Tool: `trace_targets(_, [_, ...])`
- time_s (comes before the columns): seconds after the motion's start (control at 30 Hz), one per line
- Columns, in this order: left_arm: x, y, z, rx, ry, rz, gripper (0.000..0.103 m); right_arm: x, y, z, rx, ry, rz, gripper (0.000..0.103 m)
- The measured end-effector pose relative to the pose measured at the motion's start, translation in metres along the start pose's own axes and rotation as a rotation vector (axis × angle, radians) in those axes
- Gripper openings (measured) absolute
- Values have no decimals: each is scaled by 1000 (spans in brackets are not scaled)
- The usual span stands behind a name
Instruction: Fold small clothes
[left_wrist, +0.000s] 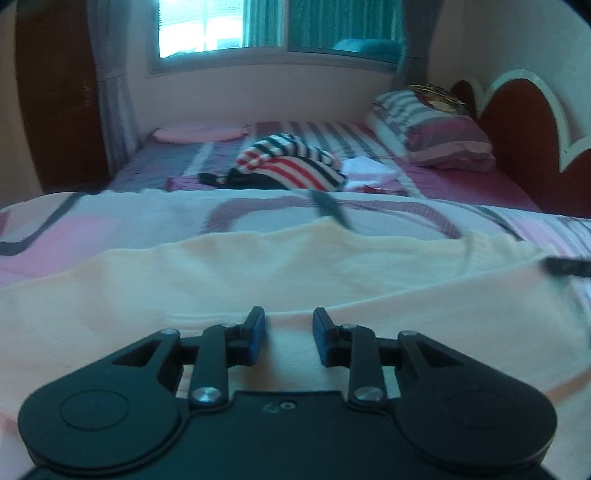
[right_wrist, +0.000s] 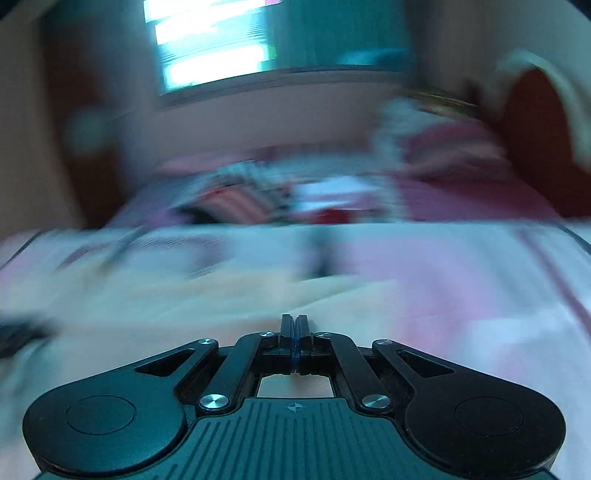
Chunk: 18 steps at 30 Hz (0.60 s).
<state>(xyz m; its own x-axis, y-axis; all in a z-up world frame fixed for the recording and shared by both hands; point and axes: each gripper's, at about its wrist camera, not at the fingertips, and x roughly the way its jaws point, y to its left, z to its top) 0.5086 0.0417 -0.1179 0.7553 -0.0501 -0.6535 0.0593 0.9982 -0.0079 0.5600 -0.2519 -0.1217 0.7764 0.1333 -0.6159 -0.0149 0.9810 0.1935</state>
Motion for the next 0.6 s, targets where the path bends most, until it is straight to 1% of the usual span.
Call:
trace_targets(0.03, [0, 5, 0, -10, -1, -3, 29, 2, -18, 3, 61, 2, -35, 0])
trace_targets(0.07, [0, 8, -1, -16, -1, -8, 29, 7, -33, 7, 100, 10, -43, 0])
trace_targets(0.1, [1, 7, 0, -10, -1, -8, 29, 12, -41, 8, 109, 23, -29, 0])
trace_targets(0.17, [0, 3, 0, 16, -3, 4, 29, 12, -41, 7, 67, 26, -20, 0])
trace_targets(0.23, [-5, 1, 2, -1, -4, -1, 27, 7, -38, 8, 36, 26, -17, 0])
trace_targets(0.3, [-15, -3, 4, -11, -26, -17, 30, -5, -40, 7, 50, 10, 11, 0])
trace_targets(0.37, [-23, -14, 1, 17, -33, -32, 33, -14, -34, 2, 43, 15, 27, 0])
trace_targets(0.4, [-24, -18, -2, 30, -29, -37, 33, -11, -29, 0, 41, 31, 27, 0])
trace_targets(0.47, [-21, -23, -10, 45, 7, -36, 34, -18, -26, -10, 42, 54, 20, 0])
trace_targets(0.5, [-21, -23, -14, 44, 8, -32, 34, -26, -26, -14, 49, 55, 22, 0])
trace_targets(0.6, [-34, -14, -24, 11, 6, -39, 34, -48, -29, -25, 84, 60, 30, 0])
